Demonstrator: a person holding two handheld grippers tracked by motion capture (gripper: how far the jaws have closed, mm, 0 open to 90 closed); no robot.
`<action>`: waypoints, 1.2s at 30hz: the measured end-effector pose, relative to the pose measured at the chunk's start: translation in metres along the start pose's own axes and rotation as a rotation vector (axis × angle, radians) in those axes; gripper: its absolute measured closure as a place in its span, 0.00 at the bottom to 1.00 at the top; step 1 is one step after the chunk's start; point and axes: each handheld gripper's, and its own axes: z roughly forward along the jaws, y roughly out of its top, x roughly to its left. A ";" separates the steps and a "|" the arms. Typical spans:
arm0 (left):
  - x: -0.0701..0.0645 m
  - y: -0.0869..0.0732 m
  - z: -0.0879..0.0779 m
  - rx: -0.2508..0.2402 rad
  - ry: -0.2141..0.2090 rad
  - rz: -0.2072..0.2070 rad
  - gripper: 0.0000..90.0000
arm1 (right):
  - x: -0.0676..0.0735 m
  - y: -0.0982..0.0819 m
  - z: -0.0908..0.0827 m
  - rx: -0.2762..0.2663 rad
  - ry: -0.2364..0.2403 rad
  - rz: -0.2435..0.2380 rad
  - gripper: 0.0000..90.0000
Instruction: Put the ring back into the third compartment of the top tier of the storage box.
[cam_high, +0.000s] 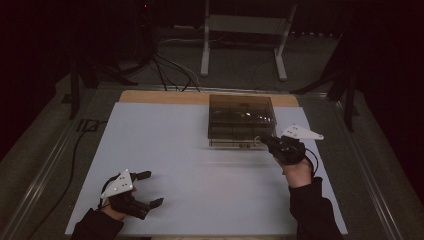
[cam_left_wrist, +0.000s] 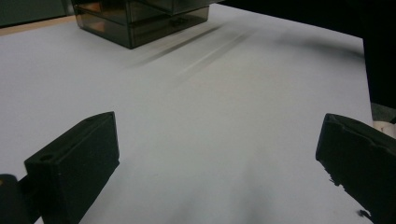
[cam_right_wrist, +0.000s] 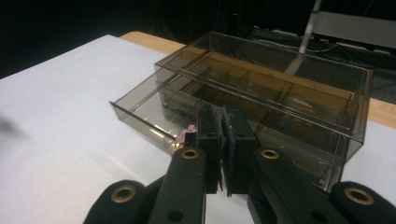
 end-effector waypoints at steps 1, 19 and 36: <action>0.000 0.000 0.000 0.002 0.001 0.001 0.01 | -0.001 0.000 0.000 0.001 -0.007 0.004 0.97; 0.000 -0.001 0.001 0.007 0.002 0.000 0.01 | -0.025 -0.002 0.015 0.003 -0.117 0.044 0.97; 0.001 0.000 0.001 0.006 0.005 -0.001 0.01 | -0.038 -0.004 0.032 0.050 -0.164 0.075 0.97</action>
